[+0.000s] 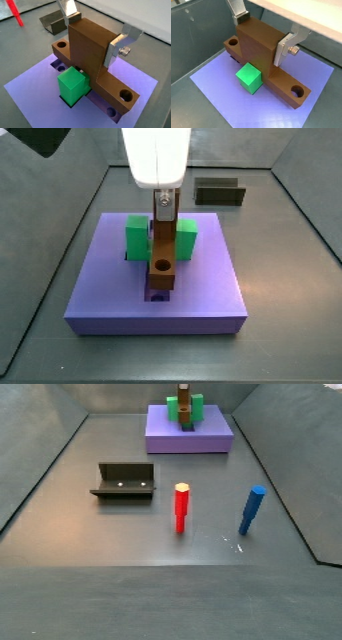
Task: Pick up the brown object. Move up. Place the brown object on the fixture. Regrasp the brown object. Move to above the board. Insert the brown object.
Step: Insert the brown object.
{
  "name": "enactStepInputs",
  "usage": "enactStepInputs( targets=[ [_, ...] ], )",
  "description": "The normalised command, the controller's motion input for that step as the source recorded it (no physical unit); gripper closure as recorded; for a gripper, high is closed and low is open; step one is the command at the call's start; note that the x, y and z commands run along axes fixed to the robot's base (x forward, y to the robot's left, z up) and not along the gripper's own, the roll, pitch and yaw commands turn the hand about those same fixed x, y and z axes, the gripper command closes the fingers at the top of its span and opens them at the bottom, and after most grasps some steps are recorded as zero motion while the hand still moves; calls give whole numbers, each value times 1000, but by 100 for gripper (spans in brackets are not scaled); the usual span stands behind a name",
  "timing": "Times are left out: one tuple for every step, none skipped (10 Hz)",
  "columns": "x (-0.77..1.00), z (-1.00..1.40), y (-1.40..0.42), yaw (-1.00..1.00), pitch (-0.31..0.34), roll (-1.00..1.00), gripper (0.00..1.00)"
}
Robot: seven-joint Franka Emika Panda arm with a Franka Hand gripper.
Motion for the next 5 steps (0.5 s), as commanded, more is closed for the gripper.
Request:
enactStepInputs(
  targets=[
    [-209,-111,29,-149,0,11,100],
    [-174,-160,11,-114,-23,0,100],
    [-151,-177,0,-74,-50,0,100],
    [-23,-131,0,0,-57,0,100],
    [20,-71,0,131,-56,-10,100]
  ],
)
